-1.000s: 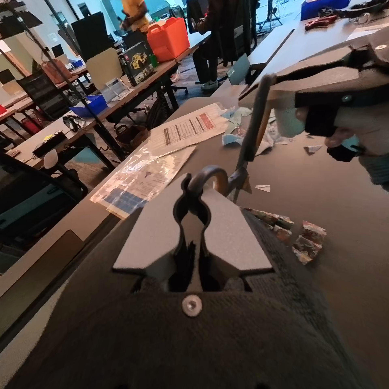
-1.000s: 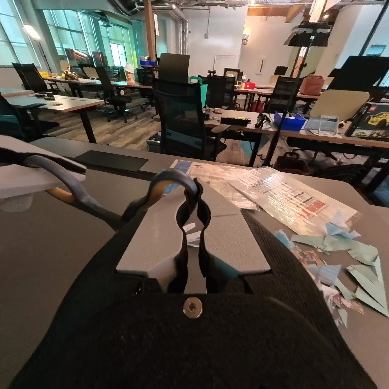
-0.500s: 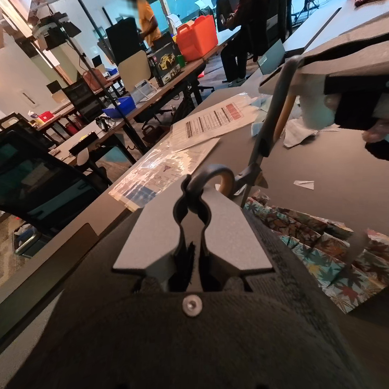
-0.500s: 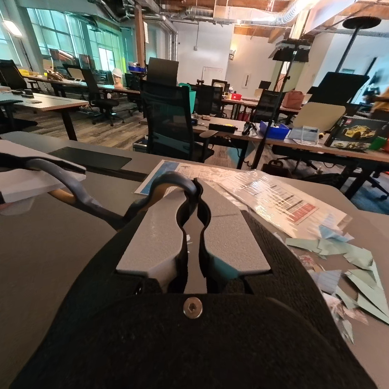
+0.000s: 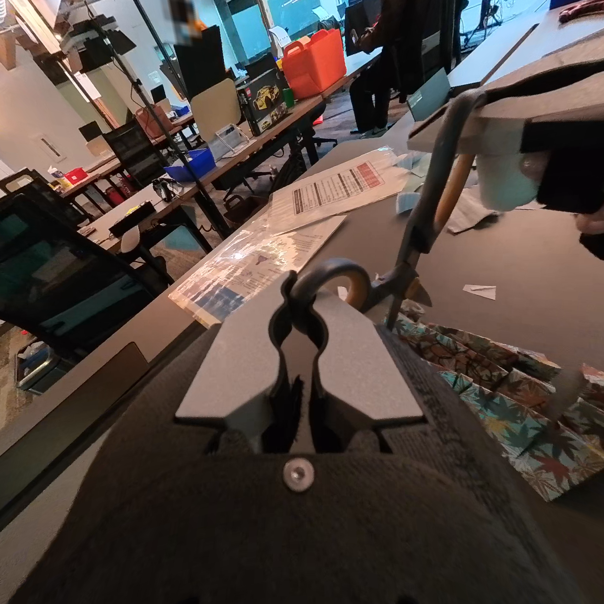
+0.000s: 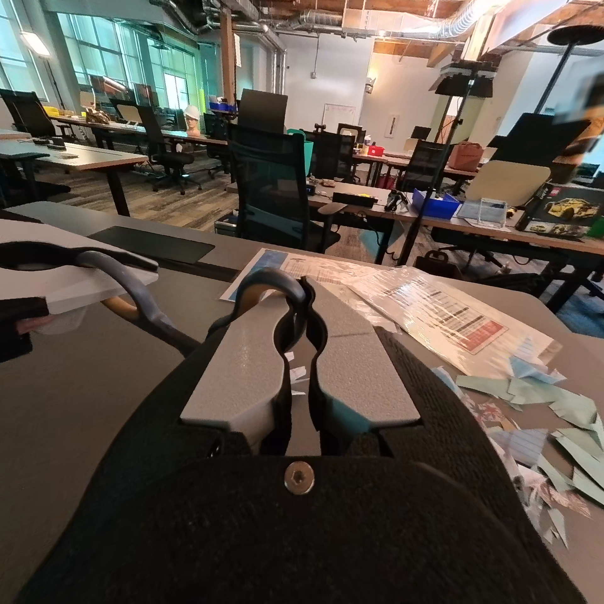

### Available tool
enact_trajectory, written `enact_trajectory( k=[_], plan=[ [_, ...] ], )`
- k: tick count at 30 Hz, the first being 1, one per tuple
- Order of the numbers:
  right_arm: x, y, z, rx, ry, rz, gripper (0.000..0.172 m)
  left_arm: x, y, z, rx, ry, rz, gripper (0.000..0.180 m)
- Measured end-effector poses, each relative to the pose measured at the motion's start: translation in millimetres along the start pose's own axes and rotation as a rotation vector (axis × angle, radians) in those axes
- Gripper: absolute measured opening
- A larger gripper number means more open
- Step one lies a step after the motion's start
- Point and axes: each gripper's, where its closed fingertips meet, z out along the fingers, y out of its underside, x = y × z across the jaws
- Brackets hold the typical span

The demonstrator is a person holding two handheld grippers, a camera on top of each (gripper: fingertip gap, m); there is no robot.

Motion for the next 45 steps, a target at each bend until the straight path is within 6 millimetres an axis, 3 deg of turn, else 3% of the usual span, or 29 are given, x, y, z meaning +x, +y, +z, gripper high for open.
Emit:
enact_trajectory(
  k=[8, 19, 45],
  plan=[
    [1.0, 4.2, 4.4, 0.01, 0.01, 0.012, 0.0, 1.0, 1.5, 3.4, 0.013, -0.016, -0.004, 0.0],
    [-25.1, -8.0, 3.4, 0.038, -0.063, -0.016, 0.0, 1.7, -16.1, -5.8, 0.065, -0.065, 0.064, 0.0],
    [-56.0, -24.1, -2.3, 0.072, -0.086, -0.021, 0.0, 19.7, -43.4, -20.8, 0.109, -0.062, 0.08, 0.0]
  ],
)
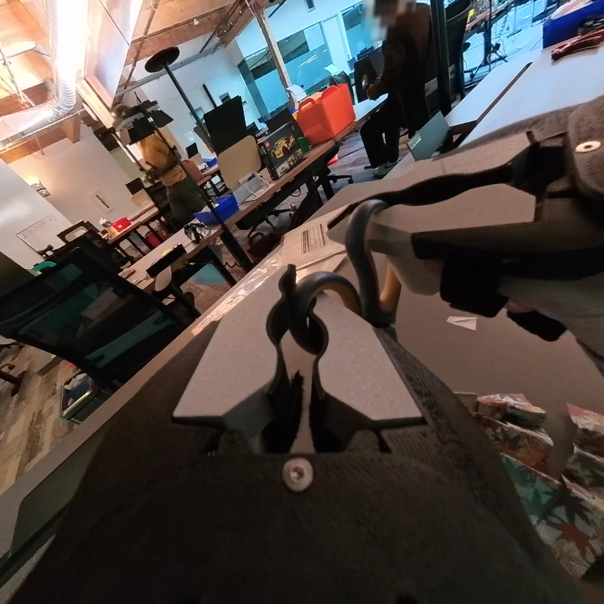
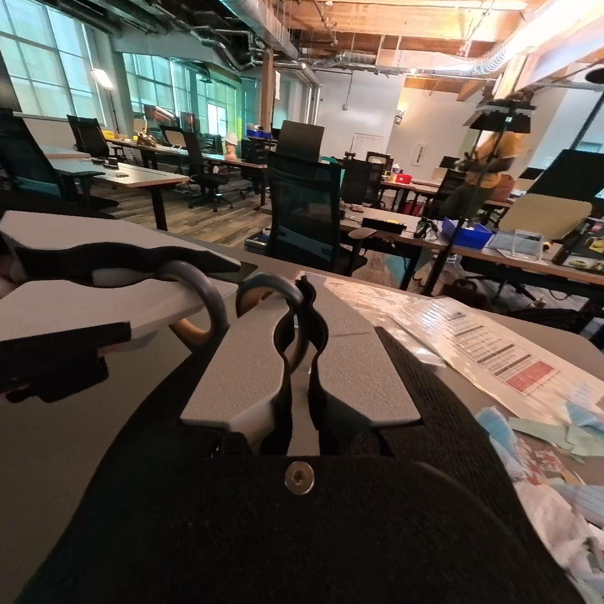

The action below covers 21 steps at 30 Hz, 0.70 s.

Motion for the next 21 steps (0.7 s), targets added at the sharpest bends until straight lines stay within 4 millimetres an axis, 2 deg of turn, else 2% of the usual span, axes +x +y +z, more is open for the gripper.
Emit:
enact_trajectory(
  k=[15, 21],
  plan=[
    [2.1, 0.1, 0.0, 0.01, 0.039, 0.059, 0.0, 4.3, -3.8, -0.4, 0.032, -0.066, -0.041, 0.0],
    [2.0, -0.3, -0.7, -0.003, 0.023, -0.002, 0.0, 4.7, -2.8, 1.0, 0.027, -0.024, -0.009, 0.0]
  ],
)
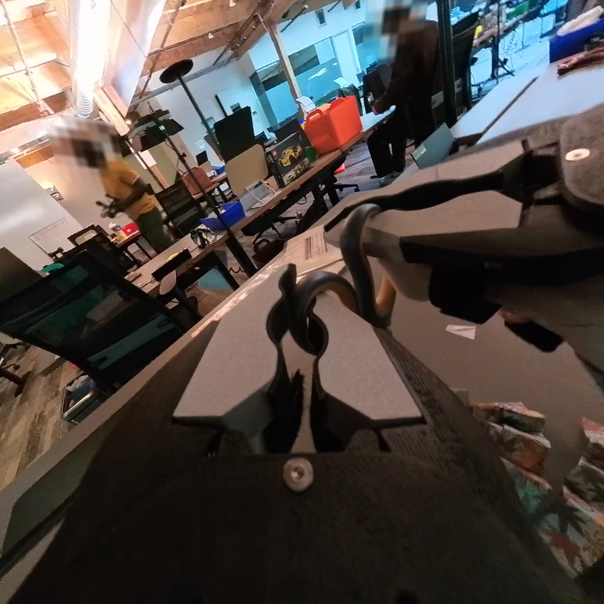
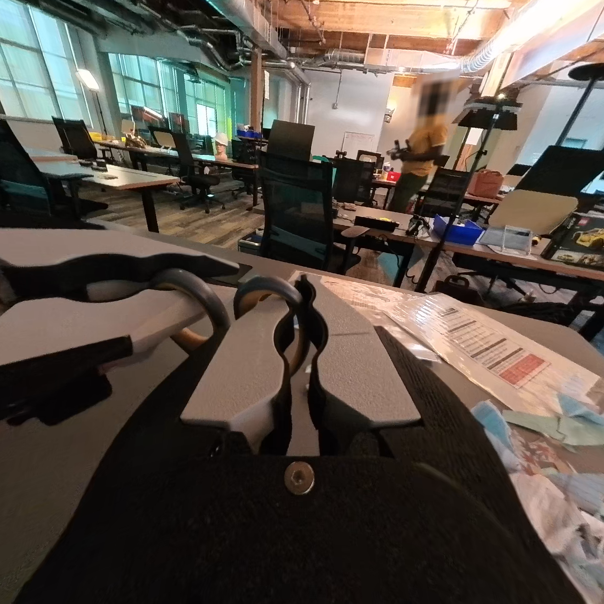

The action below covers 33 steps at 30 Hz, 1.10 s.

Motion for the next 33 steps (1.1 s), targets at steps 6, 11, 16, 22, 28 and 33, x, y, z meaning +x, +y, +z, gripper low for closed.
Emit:
enact_trajectory(
  k=[6, 11, 16, 22, 28, 33],
  plan=[
    [12.4, -0.5, -2.7, -0.007, 0.028, -0.016, 0.0, -2.6, 3.1, 0.4, -0.007, 0.006, 0.075, 0.0],
    [28.2, 4.7, -5.0, -0.02, 0.05, 0.02, 0.0, -8.6, 3.3, -1.0, -0.004, -0.016, 0.094, 0.0],
    [49.2, 4.7, -10.8, -0.005, 0.083, 0.076, 0.0, -26.8, 4.1, -4.5, 0.006, -0.048, 0.042, 0.0],
    [60.7, 11.6, -11.1, -0.02, 0.095, 0.101, 0.0, -37.6, 11.6, -3.3, 0.006, -0.059, -0.028, 0.0],
    [71.1, 18.8, -12.0, -0.022, 0.053, 0.208, 0.0, -53.9, 25.0, -1.6, 0.008, 0.001, -0.225, 0.0],
    [68.9, 22.3, -9.8, -0.037, 0.037, 0.205, 0.0, -58.5, 30.7, -0.8, -0.002, 0.003, -0.241, 0.001]
  ],
)
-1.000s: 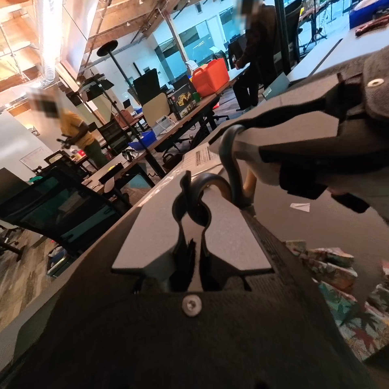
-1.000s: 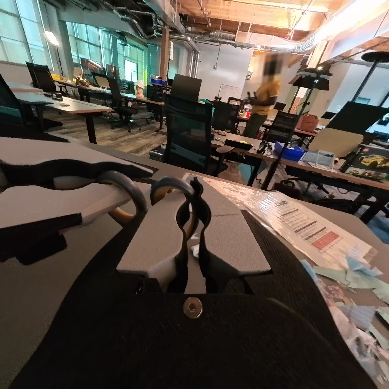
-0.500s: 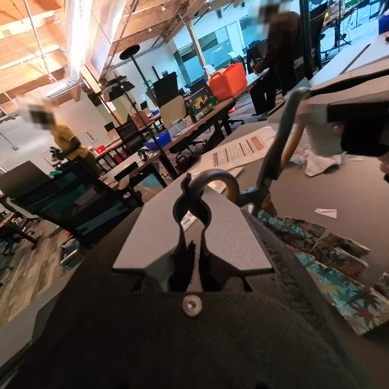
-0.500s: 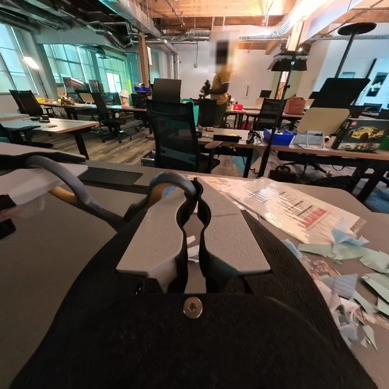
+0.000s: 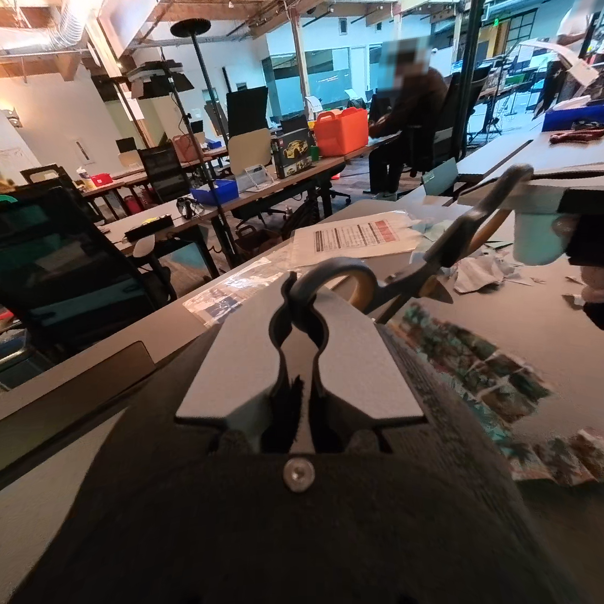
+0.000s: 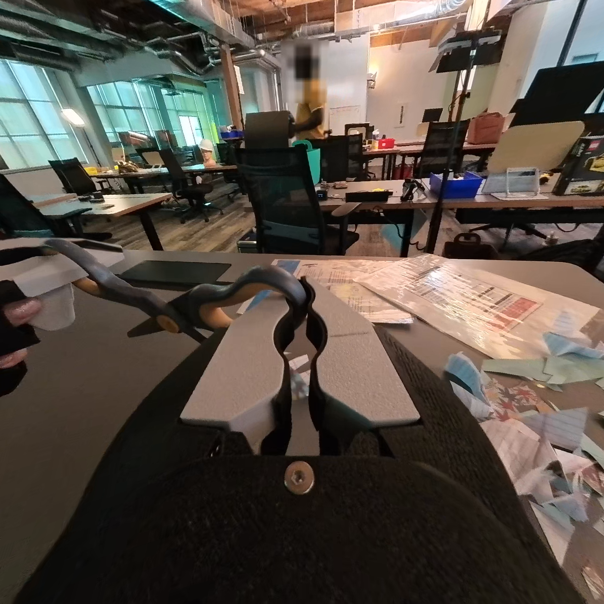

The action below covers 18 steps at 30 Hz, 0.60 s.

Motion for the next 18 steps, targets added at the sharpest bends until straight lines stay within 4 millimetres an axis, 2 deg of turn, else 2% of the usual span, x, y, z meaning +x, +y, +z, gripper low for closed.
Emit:
enact_trajectory(
  k=[7, 11, 18],
  plan=[
    [3.3, -2.1, -5.0, -0.033, 0.018, -0.046, 0.0, 3.3, -0.6, -0.2, -0.009, 0.016, -0.01, 0.0],
    [18.6, -1.9, -17.1, -0.073, 0.062, -0.085, 0.0, 24.5, 8.8, 5.9, -0.071, 0.102, -0.035, 0.0],
    [40.5, 19.5, -24.7, -0.133, 0.11, -0.023, 0.0, 49.4, 31.5, 17.2, -0.155, 0.161, -0.027, 0.0]
  ],
)
